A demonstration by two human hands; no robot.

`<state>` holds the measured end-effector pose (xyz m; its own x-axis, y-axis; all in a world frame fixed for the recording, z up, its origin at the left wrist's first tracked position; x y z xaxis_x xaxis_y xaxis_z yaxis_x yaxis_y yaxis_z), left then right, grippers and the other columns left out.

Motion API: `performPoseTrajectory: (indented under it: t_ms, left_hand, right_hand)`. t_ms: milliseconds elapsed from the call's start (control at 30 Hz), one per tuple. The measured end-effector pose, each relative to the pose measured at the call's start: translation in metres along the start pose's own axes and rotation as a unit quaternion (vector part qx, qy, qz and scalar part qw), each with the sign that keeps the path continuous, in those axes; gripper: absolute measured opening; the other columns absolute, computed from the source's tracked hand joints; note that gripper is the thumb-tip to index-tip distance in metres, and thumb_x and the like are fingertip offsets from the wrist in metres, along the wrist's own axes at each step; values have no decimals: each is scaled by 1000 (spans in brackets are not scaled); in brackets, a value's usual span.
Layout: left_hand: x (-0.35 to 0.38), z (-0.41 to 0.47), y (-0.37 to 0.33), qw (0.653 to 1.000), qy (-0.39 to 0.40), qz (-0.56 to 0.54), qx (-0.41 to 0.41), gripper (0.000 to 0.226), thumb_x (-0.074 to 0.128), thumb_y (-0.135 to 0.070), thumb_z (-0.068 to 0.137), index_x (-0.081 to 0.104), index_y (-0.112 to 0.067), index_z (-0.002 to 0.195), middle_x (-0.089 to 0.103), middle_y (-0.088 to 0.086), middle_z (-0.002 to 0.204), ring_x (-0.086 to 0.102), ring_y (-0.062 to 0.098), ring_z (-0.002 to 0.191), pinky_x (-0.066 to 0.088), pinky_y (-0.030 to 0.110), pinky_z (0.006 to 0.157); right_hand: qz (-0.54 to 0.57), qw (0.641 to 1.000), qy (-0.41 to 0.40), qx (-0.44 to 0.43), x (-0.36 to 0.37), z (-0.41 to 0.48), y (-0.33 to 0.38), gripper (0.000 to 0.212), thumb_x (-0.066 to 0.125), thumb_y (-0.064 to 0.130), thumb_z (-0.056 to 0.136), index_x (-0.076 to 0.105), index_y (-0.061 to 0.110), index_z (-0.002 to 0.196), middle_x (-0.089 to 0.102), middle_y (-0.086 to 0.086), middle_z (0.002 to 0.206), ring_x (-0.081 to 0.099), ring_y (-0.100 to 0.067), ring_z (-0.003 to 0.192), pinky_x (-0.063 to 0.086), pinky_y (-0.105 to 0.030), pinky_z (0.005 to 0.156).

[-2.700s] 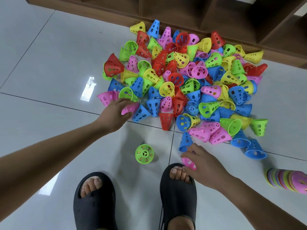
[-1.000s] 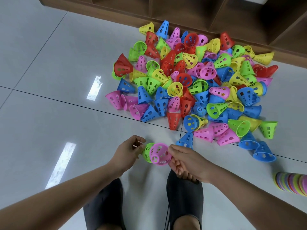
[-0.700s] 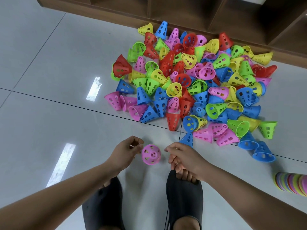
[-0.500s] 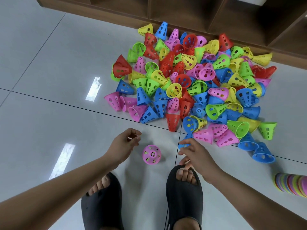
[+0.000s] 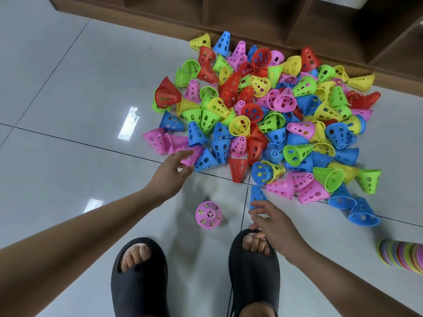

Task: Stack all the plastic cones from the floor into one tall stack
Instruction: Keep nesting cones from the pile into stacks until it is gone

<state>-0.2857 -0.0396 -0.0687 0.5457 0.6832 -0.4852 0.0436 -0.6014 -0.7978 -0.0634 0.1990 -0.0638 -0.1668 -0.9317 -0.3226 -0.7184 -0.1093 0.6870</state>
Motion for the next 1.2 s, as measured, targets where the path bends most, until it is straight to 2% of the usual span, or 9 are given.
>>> performPoseTrajectory:
  t_ms: [167,333,567,733,833,933,1033,1100,1200]
  left_hand:
    - [-1,0,0,1000,-1,-17,-25,38,59,-28,107,59,-34,144,62,-13,139,64,5,114,51,29,89]
    - [-13,-11,2,997,-47,-60,-28,26,64,-28,103,67,-36,128,69,-20,128,68,4,106,56,34,93]
    - [-34,-45,4,964,-136,-218,-66,9,74,-15,98,75,-21,104,79,-3,99,68,12,85,55,37,78]
    - [-21,-66,-8,934,-56,-344,-81,9,65,-7,103,71,-11,107,76,7,103,66,17,84,53,32,74]
    - [-2,-76,-15,925,-6,-371,-86,8,64,-7,104,70,-9,109,73,6,97,62,20,81,53,32,71]
    - [17,-81,-13,932,28,-350,-85,7,65,-7,103,69,-4,108,72,7,94,61,21,79,52,33,69]
    - [30,-84,-8,942,39,-321,-92,7,64,-8,104,71,-5,106,71,7,91,63,17,77,54,29,66]
    - [35,-85,-5,949,39,-299,-95,7,64,-9,105,72,-8,104,71,6,90,64,14,76,55,27,66]
    - [41,-88,2,965,43,-240,-92,11,63,-13,105,73,-18,102,76,4,95,68,14,79,57,29,66]
  right_hand:
    - [-35,999,-11,-39,1,-7,15,15,64,22,102,70,34,108,73,10,105,77,-13,81,62,-36,80]
    - [-29,997,-17,-69,-4,-11,28,12,68,21,100,71,33,100,75,7,95,75,-13,79,62,-41,77]
    - [-22,991,-34,-128,-10,-12,48,18,67,29,102,61,21,87,65,-2,69,63,-18,65,56,-44,71]
    - [23,989,-43,-142,-11,-13,59,24,64,30,104,55,15,88,57,-6,62,54,-20,61,48,-40,67]
    - [62,988,-48,-131,-14,-9,64,17,62,24,106,53,14,97,56,-10,64,52,-21,60,46,-37,65]
    - [163,982,-36,-86,-13,-4,63,11,60,19,107,52,12,108,52,-11,65,49,-25,59,42,-38,61]
    - [287,957,15,-39,-4,-6,69,5,54,16,108,54,12,112,47,-9,66,46,-24,56,36,-34,55]
    - [305,950,65,-32,4,-10,75,6,50,15,109,54,14,114,45,-9,67,45,-22,56,33,-33,56]
    - [251,959,122,-55,18,-15,78,9,47,13,111,54,13,116,46,-12,69,44,-24,58,35,-34,58]
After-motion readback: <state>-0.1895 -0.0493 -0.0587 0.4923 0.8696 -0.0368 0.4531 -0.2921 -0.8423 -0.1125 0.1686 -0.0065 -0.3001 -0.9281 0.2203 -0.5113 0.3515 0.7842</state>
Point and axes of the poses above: each hand's wrist, its own z-axis towards the middle knuckle, its own x-axis out of the palm, y = z × x, the point moved 5 cm from there along z, towards the middle knuckle
